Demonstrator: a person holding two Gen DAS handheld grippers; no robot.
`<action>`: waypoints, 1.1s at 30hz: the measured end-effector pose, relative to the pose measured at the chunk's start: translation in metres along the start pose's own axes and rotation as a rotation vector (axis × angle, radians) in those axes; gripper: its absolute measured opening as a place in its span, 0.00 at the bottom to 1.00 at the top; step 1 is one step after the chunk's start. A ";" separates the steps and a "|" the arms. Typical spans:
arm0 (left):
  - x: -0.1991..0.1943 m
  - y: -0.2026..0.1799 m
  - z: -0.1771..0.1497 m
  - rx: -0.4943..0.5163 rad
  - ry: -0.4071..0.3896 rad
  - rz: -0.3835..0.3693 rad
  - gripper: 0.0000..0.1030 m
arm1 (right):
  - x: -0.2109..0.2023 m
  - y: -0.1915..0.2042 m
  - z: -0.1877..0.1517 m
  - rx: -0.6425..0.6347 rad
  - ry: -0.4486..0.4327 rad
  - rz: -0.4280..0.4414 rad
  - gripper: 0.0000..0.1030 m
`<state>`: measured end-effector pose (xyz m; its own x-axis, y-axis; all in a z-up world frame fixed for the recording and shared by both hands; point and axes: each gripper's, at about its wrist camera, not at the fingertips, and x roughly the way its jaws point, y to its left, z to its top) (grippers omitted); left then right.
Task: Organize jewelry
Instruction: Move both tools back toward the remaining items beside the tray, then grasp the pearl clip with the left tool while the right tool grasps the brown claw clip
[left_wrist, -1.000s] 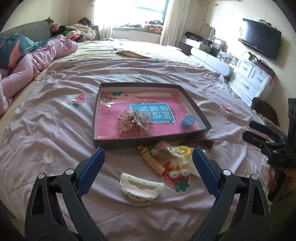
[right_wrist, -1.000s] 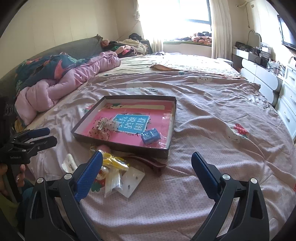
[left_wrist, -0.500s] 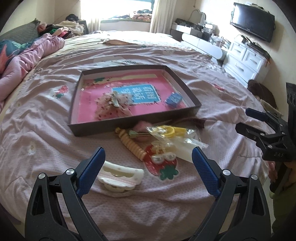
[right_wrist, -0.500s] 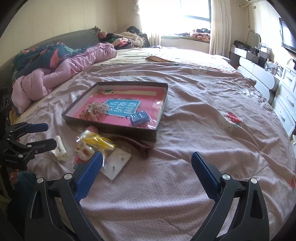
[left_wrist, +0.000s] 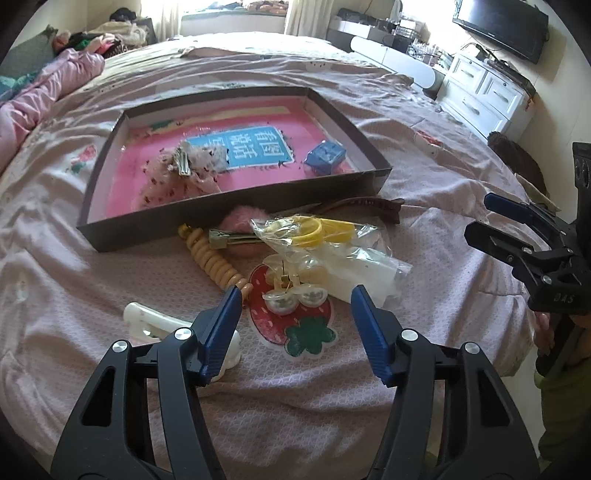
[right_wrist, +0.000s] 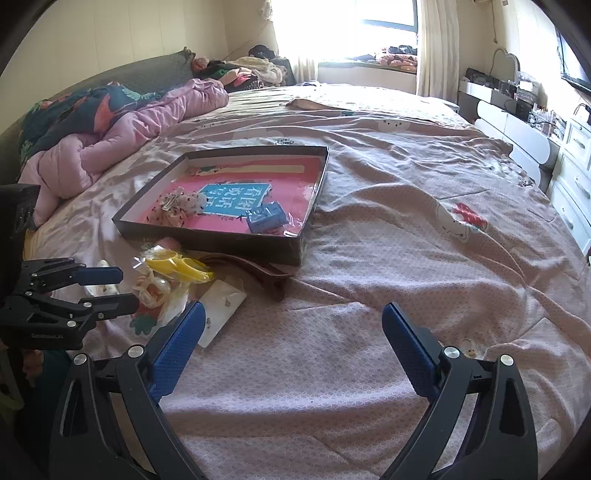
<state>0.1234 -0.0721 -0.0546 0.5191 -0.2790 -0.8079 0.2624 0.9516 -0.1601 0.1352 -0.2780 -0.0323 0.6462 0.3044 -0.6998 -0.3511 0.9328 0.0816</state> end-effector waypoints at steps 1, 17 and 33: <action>0.001 0.000 0.000 0.000 0.004 -0.003 0.50 | 0.003 -0.001 0.000 0.001 0.005 0.002 0.91; 0.030 -0.007 0.012 0.045 0.057 0.007 0.39 | 0.067 0.006 0.028 -0.089 0.088 0.016 0.81; 0.025 0.010 0.009 -0.006 0.059 -0.076 0.32 | 0.104 0.036 0.035 -0.272 0.183 0.040 0.49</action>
<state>0.1460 -0.0706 -0.0714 0.4493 -0.3429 -0.8250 0.2945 0.9286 -0.2256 0.2140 -0.2062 -0.0774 0.5045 0.2769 -0.8178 -0.5580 0.8274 -0.0640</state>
